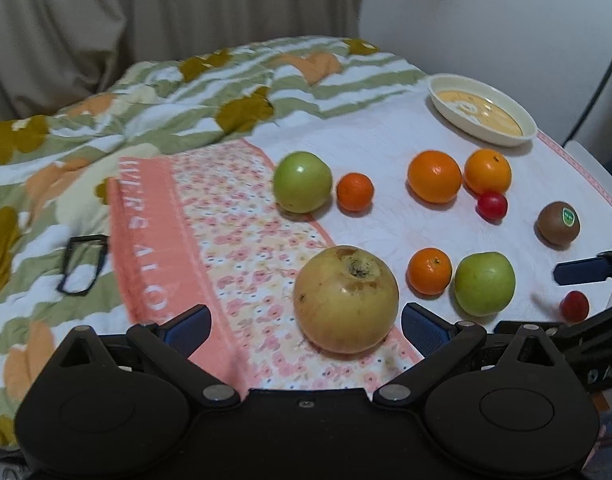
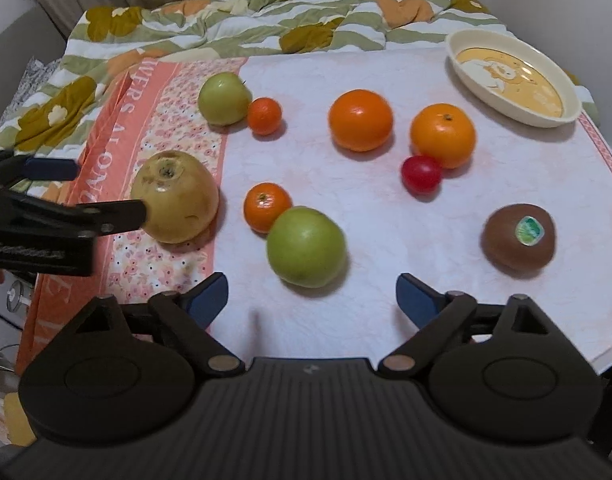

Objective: Organize fruits
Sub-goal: 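Grasp the large yellow fruit with the left tool while the right tool grasps the green apple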

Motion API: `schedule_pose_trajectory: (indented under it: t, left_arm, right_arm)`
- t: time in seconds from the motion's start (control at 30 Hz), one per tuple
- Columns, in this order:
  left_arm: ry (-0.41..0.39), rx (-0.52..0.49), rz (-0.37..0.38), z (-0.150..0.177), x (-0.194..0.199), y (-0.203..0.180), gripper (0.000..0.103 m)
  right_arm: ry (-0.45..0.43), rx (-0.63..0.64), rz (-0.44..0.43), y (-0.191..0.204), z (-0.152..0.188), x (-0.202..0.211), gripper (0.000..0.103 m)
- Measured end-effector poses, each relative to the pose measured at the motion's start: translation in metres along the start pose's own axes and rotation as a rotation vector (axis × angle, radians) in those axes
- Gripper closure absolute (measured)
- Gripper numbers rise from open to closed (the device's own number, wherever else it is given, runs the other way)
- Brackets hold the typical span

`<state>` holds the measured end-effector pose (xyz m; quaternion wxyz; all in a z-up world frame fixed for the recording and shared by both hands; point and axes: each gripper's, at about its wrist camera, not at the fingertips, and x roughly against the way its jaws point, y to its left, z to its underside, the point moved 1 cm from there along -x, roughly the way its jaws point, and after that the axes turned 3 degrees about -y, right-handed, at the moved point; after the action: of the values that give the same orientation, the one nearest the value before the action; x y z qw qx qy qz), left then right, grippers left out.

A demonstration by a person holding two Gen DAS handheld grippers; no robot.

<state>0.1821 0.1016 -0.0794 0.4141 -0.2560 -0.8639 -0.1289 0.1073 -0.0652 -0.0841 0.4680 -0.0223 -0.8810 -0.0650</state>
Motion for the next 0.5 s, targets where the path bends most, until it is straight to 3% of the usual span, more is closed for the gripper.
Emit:
schedule_pose_trajectory:
  t: [0.3,0.47,0.5]
  left_arm:
    - [0.055,-0.038,0.072,-0.003,-0.038,-0.006,0.008]
    - [0.075,-0.042,0.109,-0.003,-0.052,-0.006,0.015]
    - [0.077,-0.041,0.123,-0.003,-0.053,-0.006,0.021]
  right_arm:
    - [0.007,0.083,0.044,0.017,-0.003,-0.029,0.019]
    - [0.002,0.096,0.053,0.020,-0.005,-0.035,0.020]
    - [0.002,0.103,0.056,0.021,-0.006,-0.035,0.020]
